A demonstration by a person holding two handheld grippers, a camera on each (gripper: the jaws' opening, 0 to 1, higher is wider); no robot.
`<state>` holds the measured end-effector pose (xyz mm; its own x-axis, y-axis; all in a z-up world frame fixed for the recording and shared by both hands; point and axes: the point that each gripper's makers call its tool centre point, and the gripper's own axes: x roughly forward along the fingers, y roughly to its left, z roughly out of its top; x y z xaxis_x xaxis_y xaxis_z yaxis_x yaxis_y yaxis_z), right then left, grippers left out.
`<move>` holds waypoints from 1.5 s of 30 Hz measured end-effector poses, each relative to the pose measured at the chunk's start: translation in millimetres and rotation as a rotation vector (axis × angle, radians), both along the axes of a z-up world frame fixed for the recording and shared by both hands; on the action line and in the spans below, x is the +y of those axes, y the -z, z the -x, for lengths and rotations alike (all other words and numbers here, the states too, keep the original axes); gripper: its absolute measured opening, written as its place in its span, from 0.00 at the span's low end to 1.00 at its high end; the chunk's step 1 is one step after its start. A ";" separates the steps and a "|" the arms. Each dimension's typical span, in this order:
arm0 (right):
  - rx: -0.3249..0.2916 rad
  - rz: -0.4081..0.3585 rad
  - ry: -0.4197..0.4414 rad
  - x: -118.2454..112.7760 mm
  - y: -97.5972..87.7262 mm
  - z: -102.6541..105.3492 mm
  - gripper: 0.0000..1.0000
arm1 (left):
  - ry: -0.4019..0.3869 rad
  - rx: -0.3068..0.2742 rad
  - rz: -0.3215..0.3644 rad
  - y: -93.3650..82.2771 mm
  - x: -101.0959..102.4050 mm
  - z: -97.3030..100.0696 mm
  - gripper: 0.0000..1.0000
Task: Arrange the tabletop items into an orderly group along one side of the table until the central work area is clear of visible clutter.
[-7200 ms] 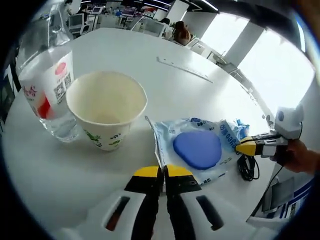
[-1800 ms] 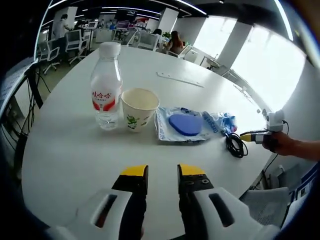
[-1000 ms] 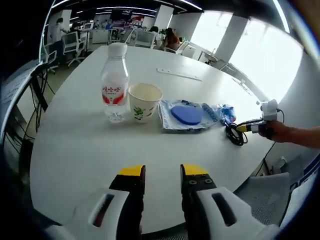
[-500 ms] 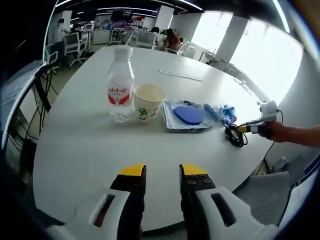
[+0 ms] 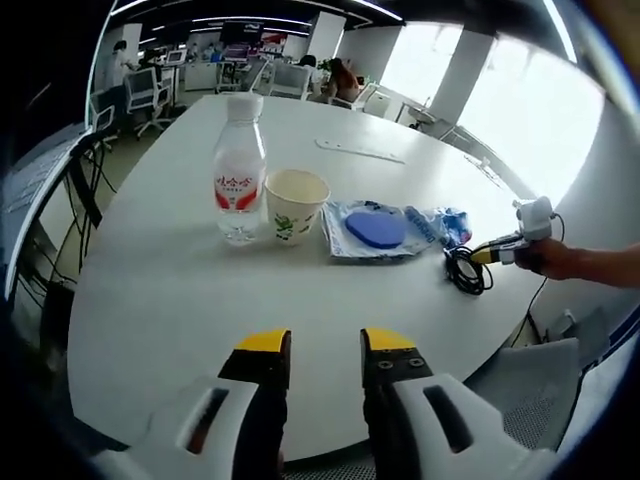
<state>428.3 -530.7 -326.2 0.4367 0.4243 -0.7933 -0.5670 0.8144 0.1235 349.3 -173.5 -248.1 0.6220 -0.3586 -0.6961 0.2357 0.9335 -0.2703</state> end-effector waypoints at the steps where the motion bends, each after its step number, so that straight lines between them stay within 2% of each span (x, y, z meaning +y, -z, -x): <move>1: 0.000 0.001 -0.007 1.5 0.4 0.1 0.03 | -0.001 0.000 0.001 -0.1 0.0 -0.2 0.26; 14: 0.001 0.008 -0.072 23.1 0.7 4.7 0.03 | 0.000 0.003 0.001 0.5 0.7 1.6 0.26; 22: 0.002 -0.006 -0.054 29.3 -0.7 1.2 0.03 | -0.005 0.003 0.011 0.8 0.7 2.3 0.26; 36: 0.005 -0.034 -0.021 26.4 -2.6 -2.3 0.03 | -0.010 0.001 0.016 0.3 -0.6 2.7 0.27; 45: 0.001 -0.047 0.025 14.8 -7.6 -7.9 0.07 | -0.009 -0.001 0.018 -1.3 -1.2 1.7 0.27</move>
